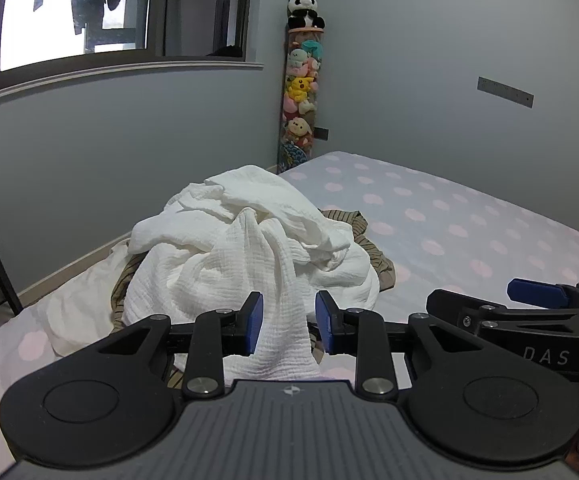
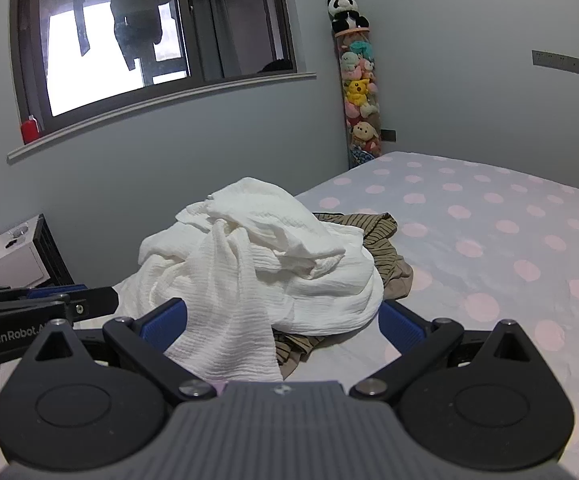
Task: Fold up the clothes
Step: 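Approach the crumpled white shirt on the bed with both grippers open, then close the left gripper on the white shirt while the right gripper grasps another edge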
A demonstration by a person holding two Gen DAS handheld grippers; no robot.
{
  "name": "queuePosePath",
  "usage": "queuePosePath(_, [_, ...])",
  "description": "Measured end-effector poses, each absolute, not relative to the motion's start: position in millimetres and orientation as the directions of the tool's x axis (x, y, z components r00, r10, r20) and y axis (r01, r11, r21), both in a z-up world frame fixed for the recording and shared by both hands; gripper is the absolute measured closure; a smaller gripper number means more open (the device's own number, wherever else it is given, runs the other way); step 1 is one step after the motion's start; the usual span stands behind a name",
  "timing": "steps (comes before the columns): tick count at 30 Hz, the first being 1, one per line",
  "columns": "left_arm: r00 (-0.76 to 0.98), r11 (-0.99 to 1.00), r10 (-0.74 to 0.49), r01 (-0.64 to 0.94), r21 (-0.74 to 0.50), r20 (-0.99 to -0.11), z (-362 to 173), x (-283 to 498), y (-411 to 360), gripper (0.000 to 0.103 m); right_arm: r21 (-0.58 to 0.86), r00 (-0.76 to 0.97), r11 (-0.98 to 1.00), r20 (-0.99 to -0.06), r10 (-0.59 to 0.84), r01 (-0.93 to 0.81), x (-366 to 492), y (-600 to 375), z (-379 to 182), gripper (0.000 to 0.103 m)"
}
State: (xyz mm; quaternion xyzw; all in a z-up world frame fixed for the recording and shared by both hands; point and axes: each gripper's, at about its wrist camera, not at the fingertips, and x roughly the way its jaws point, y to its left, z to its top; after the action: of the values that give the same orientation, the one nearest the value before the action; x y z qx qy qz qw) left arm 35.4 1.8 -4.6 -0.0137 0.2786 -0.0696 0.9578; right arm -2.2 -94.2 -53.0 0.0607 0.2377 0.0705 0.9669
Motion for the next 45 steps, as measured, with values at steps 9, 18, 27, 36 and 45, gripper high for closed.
queuePosePath(9, [0.819, 0.988, -0.153, 0.123, -0.092, -0.553, -17.4, 92.2, 26.2, 0.076, 0.037, 0.899, 0.98, -0.392, 0.196, -0.198, 37.2, -84.7, -61.2, 0.001])
queuePosePath(18, [0.82, 0.991, -0.134, 0.095, -0.099, -0.557, -37.0, 181.9, 72.8, 0.076, 0.052, 0.808, 0.935, -0.487, 0.331, -0.351, 145.9, -55.0, -73.1, 0.005])
queuePosePath(27, [0.805, 0.991, -0.096, 0.025, -0.128, -0.586, -76.3, 279.1, 135.0, 0.072, 0.042, 0.756, 0.923, -0.561, 0.337, -0.381, 256.3, -38.2, -99.2, 0.028])
queuePosePath(36, [0.748, 0.964, -0.19, 0.017, -0.267, -0.636, -109.3, 318.5, 157.7, 0.092, 0.123, 0.715, 0.922, -0.597, 0.364, -0.367, 302.6, -51.1, -113.8, 0.097])
queuePosePath(45, [0.78, 0.975, -0.194, 0.089, -0.202, -0.594, -67.2, 295.9, 124.6, 0.1, 0.0, 0.886, 0.99, -0.445, 0.129, -0.144, 249.8, -144.3, -50.3, 0.101])
